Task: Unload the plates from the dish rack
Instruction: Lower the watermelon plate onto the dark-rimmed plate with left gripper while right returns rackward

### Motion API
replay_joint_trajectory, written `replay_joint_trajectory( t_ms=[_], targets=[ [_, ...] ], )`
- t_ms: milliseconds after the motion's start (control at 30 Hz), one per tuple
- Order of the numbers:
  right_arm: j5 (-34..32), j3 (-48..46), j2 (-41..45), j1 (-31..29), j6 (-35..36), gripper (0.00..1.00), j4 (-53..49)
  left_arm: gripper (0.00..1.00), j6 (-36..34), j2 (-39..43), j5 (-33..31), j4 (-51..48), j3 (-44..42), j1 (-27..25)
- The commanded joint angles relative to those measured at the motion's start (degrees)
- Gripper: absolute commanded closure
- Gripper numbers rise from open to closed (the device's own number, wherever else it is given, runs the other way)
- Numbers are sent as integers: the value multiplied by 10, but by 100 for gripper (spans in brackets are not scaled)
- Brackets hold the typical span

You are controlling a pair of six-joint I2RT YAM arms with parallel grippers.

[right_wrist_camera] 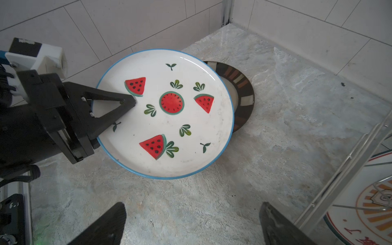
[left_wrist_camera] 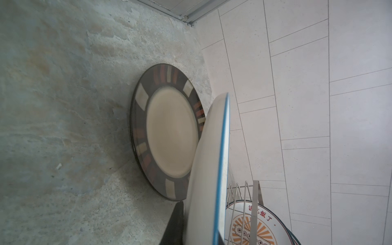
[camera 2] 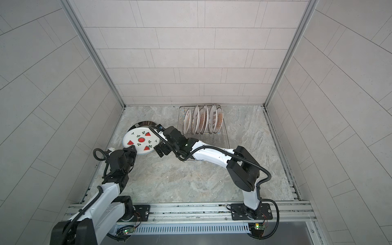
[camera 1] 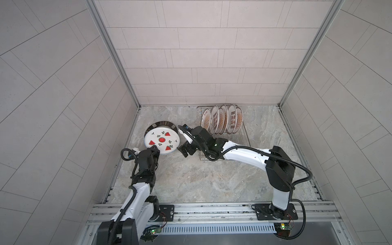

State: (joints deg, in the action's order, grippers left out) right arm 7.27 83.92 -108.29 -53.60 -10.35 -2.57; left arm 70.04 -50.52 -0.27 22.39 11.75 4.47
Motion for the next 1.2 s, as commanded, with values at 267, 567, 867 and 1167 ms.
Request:
replay_joint_trajectory(
  t_ms=[267,567,867,1167],
  targets=[
    [1,41,-33,-4,5,0,-20,100,11,-18,-20,93,16,18],
    [-3,31,-31,-4,6,1,-14,100,7,-66,-37,100,33,20],
    [-15,20,-27,-3,5,0,-13,100,8,-112,-40,120,48,21],
    [-23,11,-23,-3,5,0,-13,92,12,-176,-42,156,48,20]
  ],
)
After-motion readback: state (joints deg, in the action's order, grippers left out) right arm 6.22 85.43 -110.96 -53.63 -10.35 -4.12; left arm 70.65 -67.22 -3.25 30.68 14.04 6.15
